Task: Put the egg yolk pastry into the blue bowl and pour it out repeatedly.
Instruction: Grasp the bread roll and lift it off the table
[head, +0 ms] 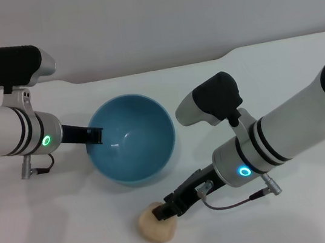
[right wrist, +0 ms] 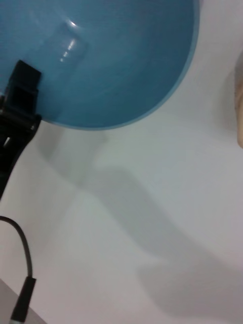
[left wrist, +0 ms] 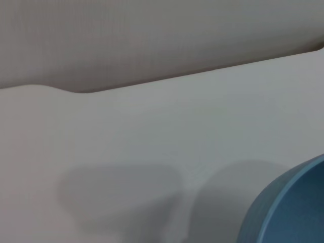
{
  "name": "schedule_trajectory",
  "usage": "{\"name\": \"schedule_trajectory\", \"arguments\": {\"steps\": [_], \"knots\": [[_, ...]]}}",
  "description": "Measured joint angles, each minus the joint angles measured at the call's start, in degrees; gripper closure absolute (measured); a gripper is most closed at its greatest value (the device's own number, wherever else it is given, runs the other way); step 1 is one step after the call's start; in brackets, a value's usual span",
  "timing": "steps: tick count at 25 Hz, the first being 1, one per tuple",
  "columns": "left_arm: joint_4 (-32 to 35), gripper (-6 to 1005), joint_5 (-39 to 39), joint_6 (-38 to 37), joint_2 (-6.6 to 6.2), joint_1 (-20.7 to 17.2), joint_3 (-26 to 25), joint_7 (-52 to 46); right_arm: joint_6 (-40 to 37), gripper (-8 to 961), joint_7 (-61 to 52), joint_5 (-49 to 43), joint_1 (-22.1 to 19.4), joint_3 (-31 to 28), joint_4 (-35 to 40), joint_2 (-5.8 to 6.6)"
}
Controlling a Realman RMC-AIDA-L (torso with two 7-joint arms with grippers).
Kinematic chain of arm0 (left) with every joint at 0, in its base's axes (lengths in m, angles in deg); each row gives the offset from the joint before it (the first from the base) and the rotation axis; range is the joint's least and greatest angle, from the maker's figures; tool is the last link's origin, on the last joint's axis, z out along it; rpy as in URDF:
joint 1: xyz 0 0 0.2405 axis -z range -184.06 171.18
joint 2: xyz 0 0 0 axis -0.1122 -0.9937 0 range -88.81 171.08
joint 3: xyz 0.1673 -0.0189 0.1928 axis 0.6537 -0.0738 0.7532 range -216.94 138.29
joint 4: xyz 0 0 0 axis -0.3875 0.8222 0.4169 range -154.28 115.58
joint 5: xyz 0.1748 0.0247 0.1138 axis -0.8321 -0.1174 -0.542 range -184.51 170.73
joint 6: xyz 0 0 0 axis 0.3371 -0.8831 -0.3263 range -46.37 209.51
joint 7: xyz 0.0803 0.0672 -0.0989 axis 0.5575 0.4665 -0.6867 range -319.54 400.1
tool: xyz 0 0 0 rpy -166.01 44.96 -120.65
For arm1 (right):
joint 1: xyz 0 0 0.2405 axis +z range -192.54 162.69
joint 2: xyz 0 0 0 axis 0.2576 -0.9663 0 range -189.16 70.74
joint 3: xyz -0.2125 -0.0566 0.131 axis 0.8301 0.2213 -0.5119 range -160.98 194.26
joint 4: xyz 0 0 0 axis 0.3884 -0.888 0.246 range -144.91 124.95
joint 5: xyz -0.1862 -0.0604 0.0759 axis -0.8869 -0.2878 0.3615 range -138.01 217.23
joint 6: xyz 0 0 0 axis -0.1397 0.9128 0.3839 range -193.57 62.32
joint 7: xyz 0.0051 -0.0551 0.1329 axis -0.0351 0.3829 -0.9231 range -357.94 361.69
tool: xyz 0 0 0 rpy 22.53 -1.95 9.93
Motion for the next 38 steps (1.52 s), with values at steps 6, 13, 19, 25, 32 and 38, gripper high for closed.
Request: {"name": "schedule_trajectory", "arguments": {"steps": [6, 13, 19, 25, 32, 38], "knots": [[0.00, 1000, 0.00, -0.05, 0.00, 0.24, 0.00, -0.03, -1.71, 609, -0.36, 0.59, 0.03, 1.21, 0.44, 0.00], [0.00, 1001, 0.00, -0.55, 0.00, 0.29, -0.06, -0.16, -4.82, 611, -0.70, 2.58, -0.51, 2.54, 1.34, -0.16], [0.00, 1000, 0.00, -0.76, 0.08, 0.35, -0.16, -0.18, -7.68, 613, -0.41, 6.46, -0.51, 4.53, 2.12, -0.18], [0.00, 999, 0.00, -0.96, 0.05, 0.34, -0.48, -0.20, -7.93, 622, -0.33, 8.03, -0.43, 5.05, 1.75, -0.18], [0.00, 998, 0.00, -1.30, -0.13, 0.21, -0.53, 0.04, -7.76, 637, -0.64, 11.11, 0.09, 7.78, 1.57, -0.18], [0.00, 998, 0.00, -1.36, -0.22, 0.28, -0.52, 0.19, -7.62, 650, -0.86, 11.19, -0.03, 8.05, 1.35, -0.18]]}}
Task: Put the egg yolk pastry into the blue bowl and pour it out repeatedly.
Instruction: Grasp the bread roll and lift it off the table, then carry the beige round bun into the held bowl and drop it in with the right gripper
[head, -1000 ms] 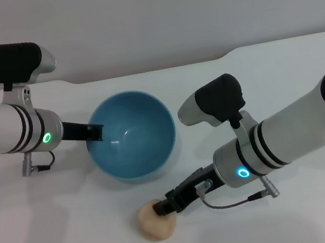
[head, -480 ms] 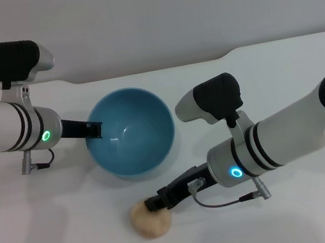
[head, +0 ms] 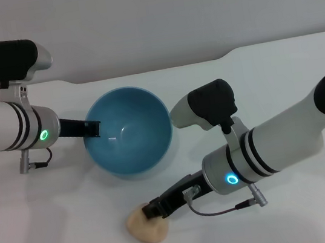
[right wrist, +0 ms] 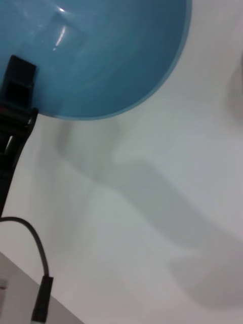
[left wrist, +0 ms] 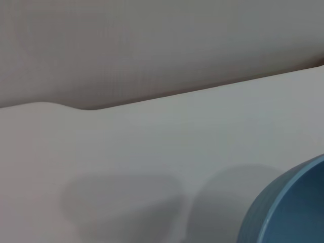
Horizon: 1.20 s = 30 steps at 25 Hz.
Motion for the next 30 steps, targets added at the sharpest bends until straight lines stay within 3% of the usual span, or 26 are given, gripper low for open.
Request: {"name": "schedule_trajectory", "arguments": {"steps": [1, 4, 9, 21, 30], "knots": [[0.00, 997, 0.00, 0.00, -0.02, 0.00, 0.00, 0.03, 0.01, 652, -0.14, 0.00, -0.06, 0.09, -0.01, 0.00], [0.00, 997, 0.00, 0.00, -0.04, 0.02, 0.00, 0.07, 0.05, 812, -0.43, 0.00, -0.08, 0.76, -0.16, 0.00], [0.00, 996, 0.00, 0.06, -0.08, 0.05, 0.00, 0.09, 0.76, 876, -0.63, 0.00, -0.10, 0.90, -1.32, 0.10], [0.38, 995, -1.72, 4.19, -0.17, 0.71, -0.34, 0.11, 6.08, 920, -0.69, -0.50, -2.20, -3.27, -7.67, 0.82], [0.88, 994, -5.32, 10.02, -0.05, 2.45, -1.50, -0.26, 11.33, 951, -0.19, -5.32, -7.65, -13.87, -18.25, 1.06]]}}
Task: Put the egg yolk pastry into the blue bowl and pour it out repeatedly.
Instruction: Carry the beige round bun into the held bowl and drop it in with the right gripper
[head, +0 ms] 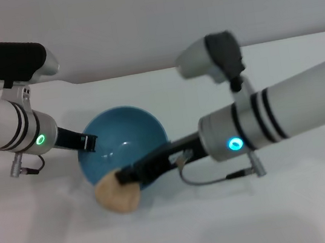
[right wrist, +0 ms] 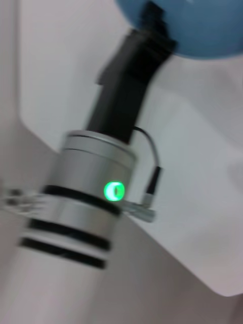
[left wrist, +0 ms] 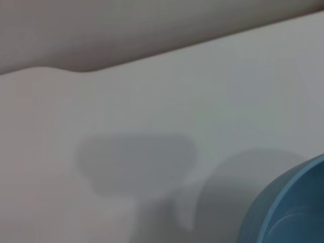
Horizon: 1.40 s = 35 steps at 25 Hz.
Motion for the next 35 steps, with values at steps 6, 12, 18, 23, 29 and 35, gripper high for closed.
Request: {"name": "schedule_trajectory", "arguments": {"steps": [6, 12, 18, 23, 29, 35], "knots": [[1.66, 993, -1.86, 3.75, 0.14, 0.60, 0.04, -0.02, 2.55, 945, -0.13, -3.97, -2.43, -6.65, -2.33, 0.00], [2.96, 992, -2.04, 7.23, 0.18, 1.49, 0.33, -0.05, 2.99, 928, -0.03, -5.92, -3.25, -9.08, -1.94, -0.01], [3.59, 991, -2.07, 10.17, 0.27, 2.01, 0.52, -0.07, 2.84, 911, 0.08, -7.89, -2.90, -11.19, -0.52, 0.02], [3.66, 991, -1.78, 11.85, 0.27, 2.13, 0.53, -0.07, 3.03, 897, 1.24, -9.84, -2.35, -11.00, -0.32, -0.08], [4.14, 990, -1.63, 15.82, 0.44, 2.83, 0.66, 0.16, 2.49, 880, 2.38, -9.80, -2.20, -11.31, -0.11, -0.26], [5.27, 989, -1.47, 19.43, 0.62, 2.99, 1.33, 0.29, 2.39, 742, 3.60, -9.38, -2.89, -14.25, -0.65, -0.35]]}}
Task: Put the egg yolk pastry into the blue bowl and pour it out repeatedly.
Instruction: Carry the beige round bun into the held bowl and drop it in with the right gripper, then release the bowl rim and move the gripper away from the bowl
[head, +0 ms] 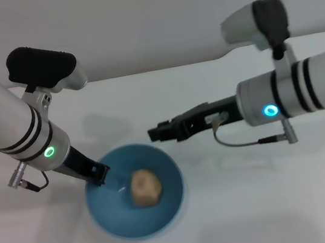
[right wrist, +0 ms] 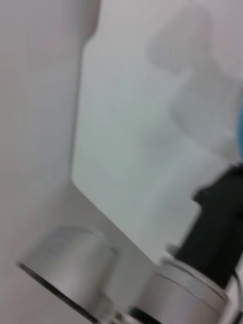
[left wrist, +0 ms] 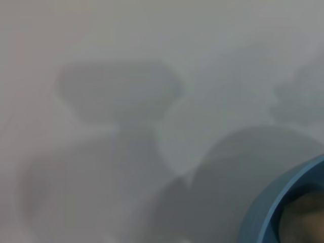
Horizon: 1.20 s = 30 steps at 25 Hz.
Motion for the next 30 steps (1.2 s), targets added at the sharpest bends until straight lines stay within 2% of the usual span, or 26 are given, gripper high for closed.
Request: {"name": "schedule_trajectory", "arguments": {"steps": [1, 10, 23, 28, 30], "knots": [[0.45, 989, 0.00, 0.83, 0.00, -0.01, 0.00, 0.00, -0.01, 709, 0.07, 0.02, -0.31, -0.87, -0.02, 0.00], [3.82, 988, 2.33, 5.86, -0.10, -0.15, 1.07, 0.05, 0.54, 709, 1.60, 0.12, -4.02, -8.14, -0.55, 0.22], [3.84, 986, 7.37, 3.70, 0.11, 0.08, 3.93, 0.07, 0.49, 709, 1.84, -0.19, -5.71, -9.62, -0.28, 0.35], [3.50, 873, 7.50, 2.08, 0.22, -0.07, 5.17, -0.27, 0.49, 709, 1.85, -0.22, -5.75, -9.75, -0.15, 0.35], [3.49, 786, 7.51, 1.23, 0.22, -0.19, 5.35, -0.29, 0.49, 709, 1.85, -0.24, -5.75, -9.76, -0.05, 0.35]]}}
